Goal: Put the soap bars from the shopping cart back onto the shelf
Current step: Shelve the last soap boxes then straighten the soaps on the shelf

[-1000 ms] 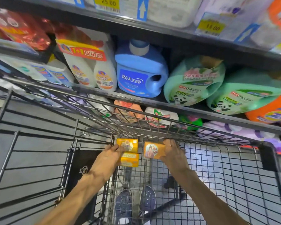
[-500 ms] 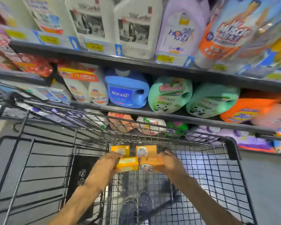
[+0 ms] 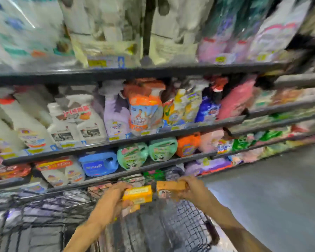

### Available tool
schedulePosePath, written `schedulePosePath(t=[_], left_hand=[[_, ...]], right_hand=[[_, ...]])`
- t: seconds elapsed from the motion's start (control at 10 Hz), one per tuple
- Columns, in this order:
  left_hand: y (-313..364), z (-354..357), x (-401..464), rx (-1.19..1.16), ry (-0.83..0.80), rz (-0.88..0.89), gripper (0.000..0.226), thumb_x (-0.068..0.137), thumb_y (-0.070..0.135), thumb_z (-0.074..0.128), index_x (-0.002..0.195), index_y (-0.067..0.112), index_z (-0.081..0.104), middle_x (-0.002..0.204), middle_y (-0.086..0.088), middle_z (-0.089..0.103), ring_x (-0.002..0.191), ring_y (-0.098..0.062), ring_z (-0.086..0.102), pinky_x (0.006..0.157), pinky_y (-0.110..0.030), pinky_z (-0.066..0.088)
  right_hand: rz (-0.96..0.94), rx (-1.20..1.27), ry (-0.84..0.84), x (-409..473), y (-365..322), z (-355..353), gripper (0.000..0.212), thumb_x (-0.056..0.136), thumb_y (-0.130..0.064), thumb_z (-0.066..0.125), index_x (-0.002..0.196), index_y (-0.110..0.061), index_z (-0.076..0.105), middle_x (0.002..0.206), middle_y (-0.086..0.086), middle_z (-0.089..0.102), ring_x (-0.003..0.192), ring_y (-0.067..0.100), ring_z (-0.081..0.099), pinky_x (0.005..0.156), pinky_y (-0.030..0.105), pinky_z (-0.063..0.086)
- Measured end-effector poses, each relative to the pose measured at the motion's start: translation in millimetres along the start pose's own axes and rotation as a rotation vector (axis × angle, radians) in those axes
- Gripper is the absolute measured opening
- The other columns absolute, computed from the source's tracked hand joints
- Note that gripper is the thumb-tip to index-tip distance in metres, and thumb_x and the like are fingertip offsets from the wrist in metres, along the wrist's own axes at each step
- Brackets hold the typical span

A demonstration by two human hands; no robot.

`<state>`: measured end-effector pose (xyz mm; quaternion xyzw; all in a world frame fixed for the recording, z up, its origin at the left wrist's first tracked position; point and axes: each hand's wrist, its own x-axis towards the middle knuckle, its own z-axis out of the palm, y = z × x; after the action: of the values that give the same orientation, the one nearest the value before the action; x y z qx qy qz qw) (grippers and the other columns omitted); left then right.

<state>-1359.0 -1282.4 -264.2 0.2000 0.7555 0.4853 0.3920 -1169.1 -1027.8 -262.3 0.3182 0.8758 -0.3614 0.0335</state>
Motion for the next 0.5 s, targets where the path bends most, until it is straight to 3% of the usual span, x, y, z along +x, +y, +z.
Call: schedulePosePath(t=[0.1, 0.2, 0.3, 0.4, 0.5], left_hand=[[39, 19, 25, 0.118, -0.072, 0.093, 0.030, 0.084, 0.032, 0.074, 0.109, 0.016, 0.070, 0.107, -0.003, 0.070, 0.087, -0.006, 0.070, 0.072, -0.021, 0.057], [76, 34, 57, 0.205, -0.094, 0.080, 0.065, 0.048, 0.049, 0.091, 0.101, 0.015, 0.074, 0.104, -0.011, 0.072, 0.088, -0.022, 0.072, 0.077, -0.041, 0.061], [145, 72, 38, 0.350, -0.220, 0.358, 0.068, 0.050, 0.053, 0.089, 0.105, 0.018, 0.069, 0.099, 0.002, 0.069, 0.090, -0.017, 0.068, 0.077, -0.029, 0.058], [208, 123, 11, 0.611, -0.236, 0.627, 0.043, 0.074, 0.054, 0.072, 0.111, 0.038, 0.057, 0.104, 0.022, 0.057, 0.095, 0.000, 0.056, 0.085, -0.017, 0.044], [249, 174, 7, 0.655, -0.267, 0.766, 0.048, 0.072, 0.064, 0.067, 0.113, 0.040, 0.057, 0.104, 0.019, 0.060, 0.096, 0.002, 0.058, 0.084, -0.019, 0.046]], right_hand=[[-0.046, 0.077, 0.122, -45, -4, -65, 0.023, 0.063, -0.035, 0.079, 0.082, -0.035, 0.064, 0.073, -0.008, 0.062, 0.067, -0.004, 0.056, 0.069, 0.035, 0.056], [-0.049, 0.085, 0.233, -74, 11, -113, 0.030, 0.064, -0.038, 0.080, 0.087, -0.025, 0.066, 0.078, -0.004, 0.065, 0.069, -0.004, 0.054, 0.066, 0.031, 0.049], [-0.015, 0.048, 0.306, -110, 29, -169, 0.036, 0.065, -0.025, 0.082, 0.089, -0.039, 0.059, 0.076, -0.015, 0.058, 0.071, -0.004, 0.053, 0.065, 0.024, 0.041], [0.045, 0.065, 0.372, -145, 56, -217, 0.035, 0.068, -0.020, 0.080, 0.092, -0.037, 0.061, 0.081, -0.012, 0.060, 0.075, 0.003, 0.057, 0.068, 0.028, 0.047], [0.057, 0.098, 0.440, -182, 87, -261, 0.034, 0.072, -0.019, 0.079, 0.090, -0.041, 0.062, 0.085, -0.011, 0.061, 0.076, 0.001, 0.059, 0.067, 0.022, 0.048]])
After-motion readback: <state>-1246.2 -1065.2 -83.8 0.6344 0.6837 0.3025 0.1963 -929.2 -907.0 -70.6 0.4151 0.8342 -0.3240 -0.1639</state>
